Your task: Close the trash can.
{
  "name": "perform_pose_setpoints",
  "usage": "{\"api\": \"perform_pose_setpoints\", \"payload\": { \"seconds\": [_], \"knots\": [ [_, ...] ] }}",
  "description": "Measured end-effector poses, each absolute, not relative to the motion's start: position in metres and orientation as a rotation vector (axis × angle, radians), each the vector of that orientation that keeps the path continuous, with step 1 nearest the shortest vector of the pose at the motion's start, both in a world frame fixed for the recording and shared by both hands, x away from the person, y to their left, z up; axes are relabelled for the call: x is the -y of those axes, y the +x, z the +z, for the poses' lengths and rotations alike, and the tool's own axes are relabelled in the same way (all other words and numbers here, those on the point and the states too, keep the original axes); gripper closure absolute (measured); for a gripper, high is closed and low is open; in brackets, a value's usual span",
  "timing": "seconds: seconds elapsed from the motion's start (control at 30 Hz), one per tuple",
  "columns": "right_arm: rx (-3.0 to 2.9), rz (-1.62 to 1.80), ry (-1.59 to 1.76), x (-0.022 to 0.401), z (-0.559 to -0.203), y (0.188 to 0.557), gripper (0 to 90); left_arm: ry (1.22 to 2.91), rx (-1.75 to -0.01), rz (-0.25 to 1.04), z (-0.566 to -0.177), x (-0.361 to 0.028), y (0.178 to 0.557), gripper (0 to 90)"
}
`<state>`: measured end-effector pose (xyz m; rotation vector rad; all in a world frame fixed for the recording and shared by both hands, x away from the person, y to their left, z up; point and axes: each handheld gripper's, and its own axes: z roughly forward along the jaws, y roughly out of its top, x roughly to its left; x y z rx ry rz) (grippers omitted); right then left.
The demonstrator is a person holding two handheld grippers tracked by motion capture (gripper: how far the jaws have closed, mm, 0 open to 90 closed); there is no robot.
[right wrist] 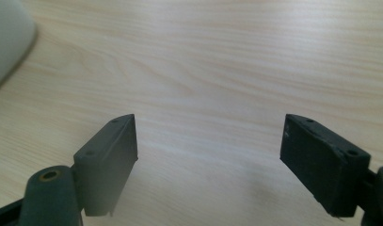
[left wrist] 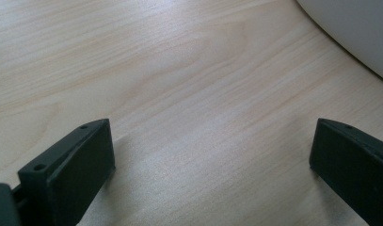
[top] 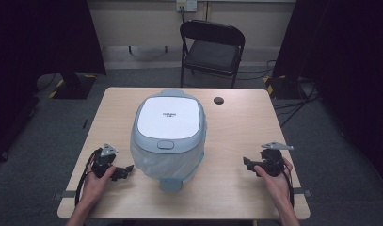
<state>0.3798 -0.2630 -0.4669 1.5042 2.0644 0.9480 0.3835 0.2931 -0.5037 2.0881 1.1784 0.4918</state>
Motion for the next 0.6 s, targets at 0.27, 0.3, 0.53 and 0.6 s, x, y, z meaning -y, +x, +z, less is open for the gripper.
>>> {"api": "perform_pose_setpoints", "payload": {
  "seconds": [0.27,0.3,0.53,0.6],
  "knots": [
    [-2.076,0.835,1.504,0.271,-0.494,0.373,17.4,2.099,-1.164,0.49,-0.504,-0.295,0.384,0.0],
    [-2.071,0.832,1.497,0.27,-0.494,0.372,17.1,2.099,-1.165,0.489,-0.504,-0.295,0.384,0.0],
    [-2.022,0.876,1.47,0.271,-0.5,0.371,14.5,2.1,-1.163,0.488,-0.504,-0.295,0.384,0.0],
    [-2.022,0.876,1.472,0.271,-0.5,0.371,14.4,2.101,-1.159,0.489,-0.504,-0.295,0.384,0.0]
  ]
}}
